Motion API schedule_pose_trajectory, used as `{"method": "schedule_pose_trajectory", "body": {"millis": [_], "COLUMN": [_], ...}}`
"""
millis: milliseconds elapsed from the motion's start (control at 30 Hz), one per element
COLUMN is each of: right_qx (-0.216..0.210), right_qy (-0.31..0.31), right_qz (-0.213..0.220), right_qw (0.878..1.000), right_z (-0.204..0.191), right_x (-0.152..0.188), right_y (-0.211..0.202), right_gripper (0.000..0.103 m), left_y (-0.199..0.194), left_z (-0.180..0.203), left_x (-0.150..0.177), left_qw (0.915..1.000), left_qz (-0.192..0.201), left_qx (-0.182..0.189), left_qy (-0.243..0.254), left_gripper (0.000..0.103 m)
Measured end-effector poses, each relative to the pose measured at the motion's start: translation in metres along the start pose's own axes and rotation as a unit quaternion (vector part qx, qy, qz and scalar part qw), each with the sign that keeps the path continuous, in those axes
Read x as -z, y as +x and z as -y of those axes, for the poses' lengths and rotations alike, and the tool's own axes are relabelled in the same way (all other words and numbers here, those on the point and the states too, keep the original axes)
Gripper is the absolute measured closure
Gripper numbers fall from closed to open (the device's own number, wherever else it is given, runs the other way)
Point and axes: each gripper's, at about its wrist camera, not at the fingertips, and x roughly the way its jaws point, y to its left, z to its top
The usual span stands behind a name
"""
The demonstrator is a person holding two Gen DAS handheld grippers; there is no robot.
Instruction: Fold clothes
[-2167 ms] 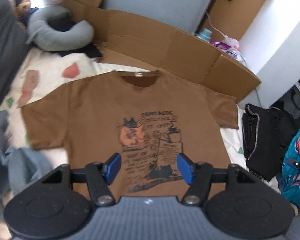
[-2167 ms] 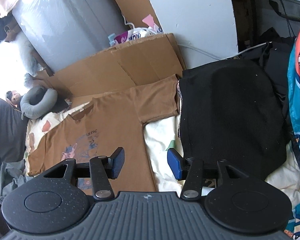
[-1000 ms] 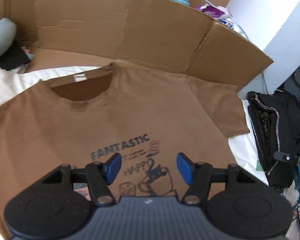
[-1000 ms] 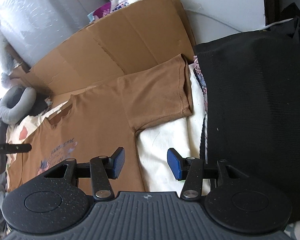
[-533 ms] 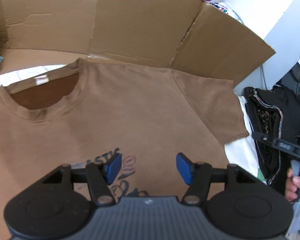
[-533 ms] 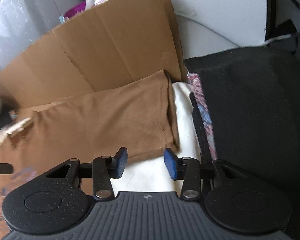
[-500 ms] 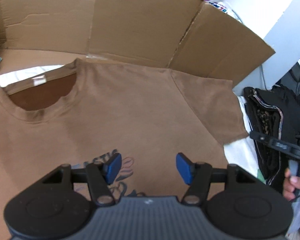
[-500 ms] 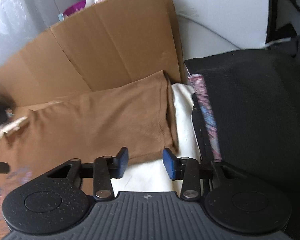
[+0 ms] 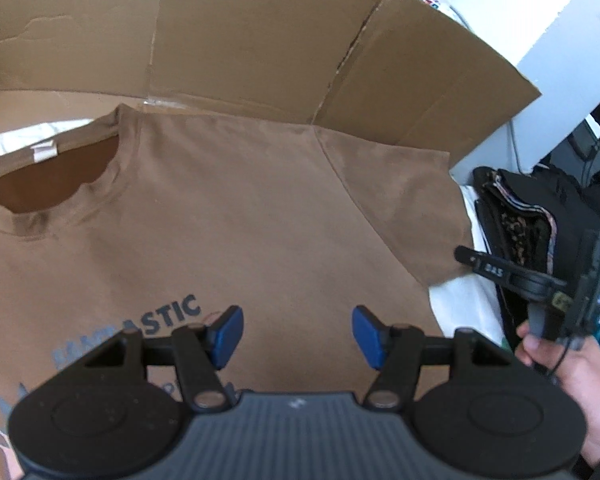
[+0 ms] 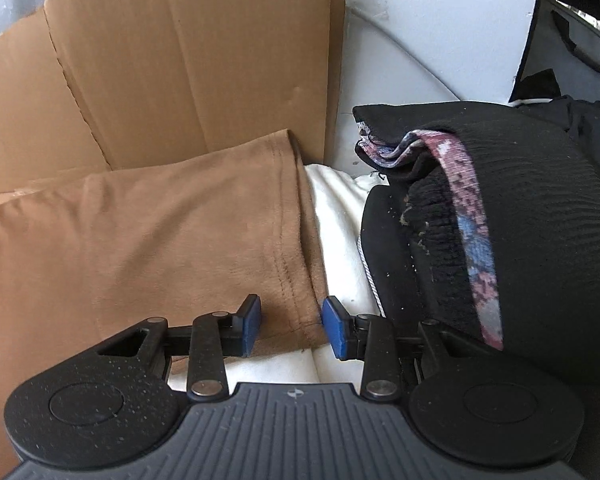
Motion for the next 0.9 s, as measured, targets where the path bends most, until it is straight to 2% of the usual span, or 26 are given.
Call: {"method": "schedule_pose_trajectory", "body": {"millis": [100, 133, 167, 267, 600, 733, 800, 833, 900], "right_qx": [0.001, 0.001, 0.005, 0.004, 0.029, 0.027, 0.018, 0.011, 0.001], "right_qy": [-0.007, -0.009, -0.014, -0.024, -0.064, -0.056, -0.048, -0.046, -0.039], "right_qz": [-0.005, -0.005, -0.003, 0.001, 0.014, 0.022, 0.028, 0.032, 0.032], "right_qw": [1.000, 1.000, 1.000, 1.000, 0.997, 0.998, 0.998, 0.998, 0.999], "right_z": [0.001, 0.001, 0.002, 0.005, 0.004, 0.004, 0.007, 0.009, 0.012], "right_x": [0.001, 0.001, 0.002, 0.003, 0.010, 0.011, 0.012, 0.013, 0.016], "right_y": [0.006, 0.006, 0.005, 0.005, -0.005, -0.013, -0.021, -0.027, -0.036], "right_gripper": [0.062, 0.072, 0.093, 0.097, 0.098, 0.095, 0.084, 0.083, 0.081], "left_y": [0.003, 0.004, 0.005, 0.010, 0.047, 0.065, 0.072, 0.073, 0.076], "left_z": [0.003, 0.005, 0.006, 0.015, 0.053, 0.071, 0.079, 0.081, 0.084], "left_x": [0.002, 0.002, 0.001, 0.000, -0.016, -0.019, -0.018, -0.018, -0.017], "left_qw": [1.0000, 1.0000, 1.0000, 0.9996, 0.9956, 0.9928, 0.9914, 0.9910, 0.9905], "left_qz": [-0.003, -0.003, -0.003, -0.005, -0.022, -0.034, -0.040, -0.042, -0.043], "left_qx": [0.002, 0.004, 0.006, 0.014, 0.045, 0.052, 0.056, 0.058, 0.063], "left_qy": [0.004, 0.005, 0.008, 0.023, 0.079, 0.102, 0.111, 0.114, 0.115], "left_gripper": [0.040, 0.040, 0.040, 0.043, 0.046, 0.058, 0.066, 0.073, 0.079]}}
